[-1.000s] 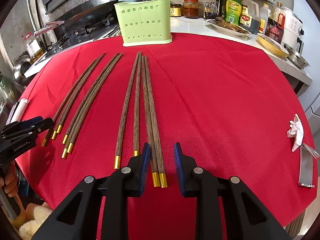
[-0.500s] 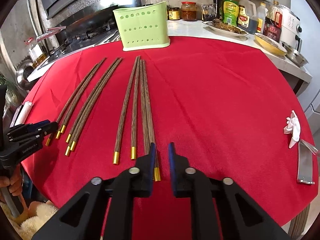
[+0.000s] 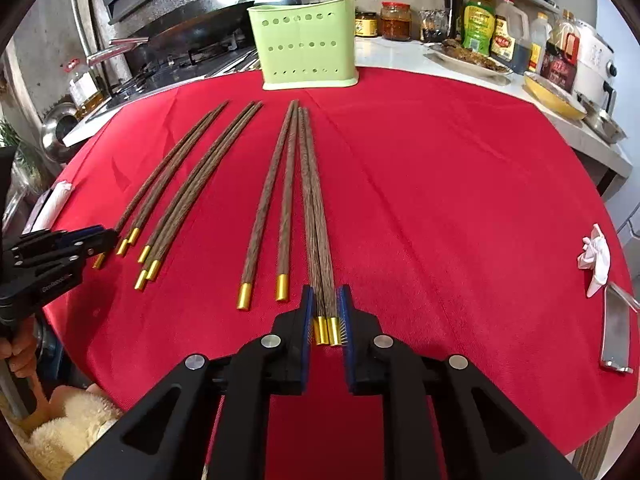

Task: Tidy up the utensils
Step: 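Close the left tool on a gold-tipped chopstick while the right tool grips another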

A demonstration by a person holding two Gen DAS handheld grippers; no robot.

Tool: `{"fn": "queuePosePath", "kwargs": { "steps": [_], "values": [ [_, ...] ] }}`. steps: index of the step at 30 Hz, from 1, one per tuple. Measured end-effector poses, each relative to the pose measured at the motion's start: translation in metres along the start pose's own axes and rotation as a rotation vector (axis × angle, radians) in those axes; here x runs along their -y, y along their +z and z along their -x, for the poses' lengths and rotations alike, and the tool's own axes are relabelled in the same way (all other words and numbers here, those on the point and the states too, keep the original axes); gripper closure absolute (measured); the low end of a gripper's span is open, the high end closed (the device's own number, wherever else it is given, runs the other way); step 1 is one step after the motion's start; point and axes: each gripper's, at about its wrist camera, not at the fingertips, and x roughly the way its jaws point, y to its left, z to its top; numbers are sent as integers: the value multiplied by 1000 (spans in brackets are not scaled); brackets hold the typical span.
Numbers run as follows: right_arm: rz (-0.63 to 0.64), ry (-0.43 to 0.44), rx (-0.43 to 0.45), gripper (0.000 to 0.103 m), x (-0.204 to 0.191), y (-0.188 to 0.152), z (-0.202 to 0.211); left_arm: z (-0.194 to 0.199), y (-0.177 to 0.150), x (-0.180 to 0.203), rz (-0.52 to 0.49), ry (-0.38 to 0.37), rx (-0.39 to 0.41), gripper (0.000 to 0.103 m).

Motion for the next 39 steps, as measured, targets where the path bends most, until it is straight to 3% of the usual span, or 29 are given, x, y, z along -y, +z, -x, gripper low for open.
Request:
{"fn": "queuePosePath", "kwargs": {
  "steps": [7, 12, 17, 35, 39],
  "values": [
    [-42, 37, 46, 86, 10, 0, 16, 2, -3, -9, 22, -37, 9, 80],
    [-58, 28, 56, 86, 19, 2, 20, 1, -3, -2, -12, -8, 13, 80],
    [-44, 58, 40, 84, 19, -1, 16, 0, -1, 3, -34, 1, 15, 87],
    [30, 28, -9, 87, 0, -4, 3, 2, -5, 4, -41, 24, 10, 87],
    [-2, 62, 0, 86, 5, -5, 6, 2, -5, 3, -38, 21, 11, 87]
  ]
}}
